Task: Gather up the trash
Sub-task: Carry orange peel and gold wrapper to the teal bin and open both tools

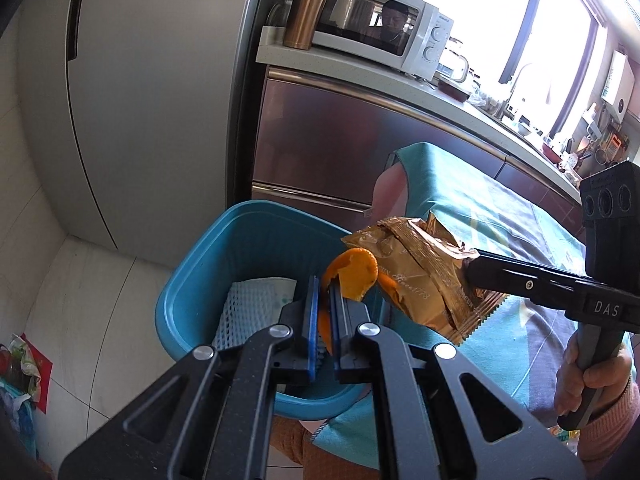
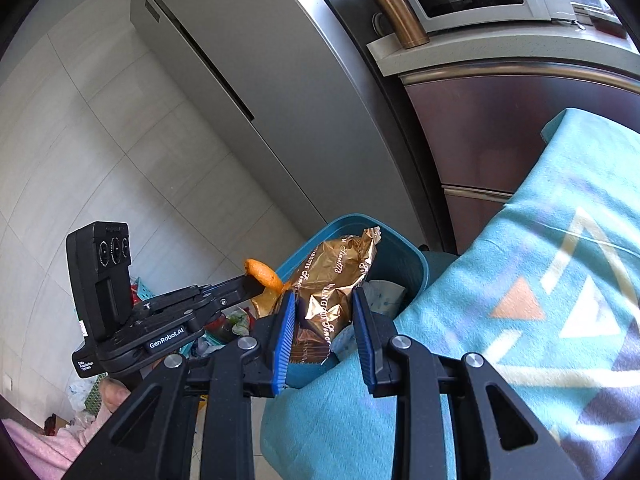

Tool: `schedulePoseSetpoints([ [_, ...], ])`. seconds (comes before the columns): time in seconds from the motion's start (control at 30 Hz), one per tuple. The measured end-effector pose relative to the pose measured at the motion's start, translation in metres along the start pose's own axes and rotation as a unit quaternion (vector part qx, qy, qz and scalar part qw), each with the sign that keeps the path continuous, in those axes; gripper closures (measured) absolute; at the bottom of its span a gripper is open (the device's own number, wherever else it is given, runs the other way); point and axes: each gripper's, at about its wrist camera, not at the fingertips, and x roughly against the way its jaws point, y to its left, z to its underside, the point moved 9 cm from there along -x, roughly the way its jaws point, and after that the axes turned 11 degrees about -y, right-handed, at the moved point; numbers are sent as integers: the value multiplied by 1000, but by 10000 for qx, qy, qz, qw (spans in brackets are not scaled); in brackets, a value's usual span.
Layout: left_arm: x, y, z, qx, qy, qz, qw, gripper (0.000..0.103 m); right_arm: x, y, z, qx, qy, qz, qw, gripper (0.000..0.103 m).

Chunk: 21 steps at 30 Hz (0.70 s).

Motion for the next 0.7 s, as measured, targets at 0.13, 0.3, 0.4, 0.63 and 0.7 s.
schedulePoseSetpoints([
  [0.13,-5,6,4,36,60,-50,10000,98,-11,-1,3,34,102,83,9999,76],
  [0.3,-14,11,9,75,167,-118,9998,97,-23,-3,7,24,235,182,9996,76],
  [0.4,-21,12,12,83,227,-141,9996,97,-30,-4,9,50,326,235,9992,76],
  [0.63,-36,15,22,68,361,-205,9991,97,-49,-5,12,101,554,346,9978,76],
  [0.7,-40,15,24,82,397,-232,9989,97,-52,-5,12,133,608,388,9973,76],
])
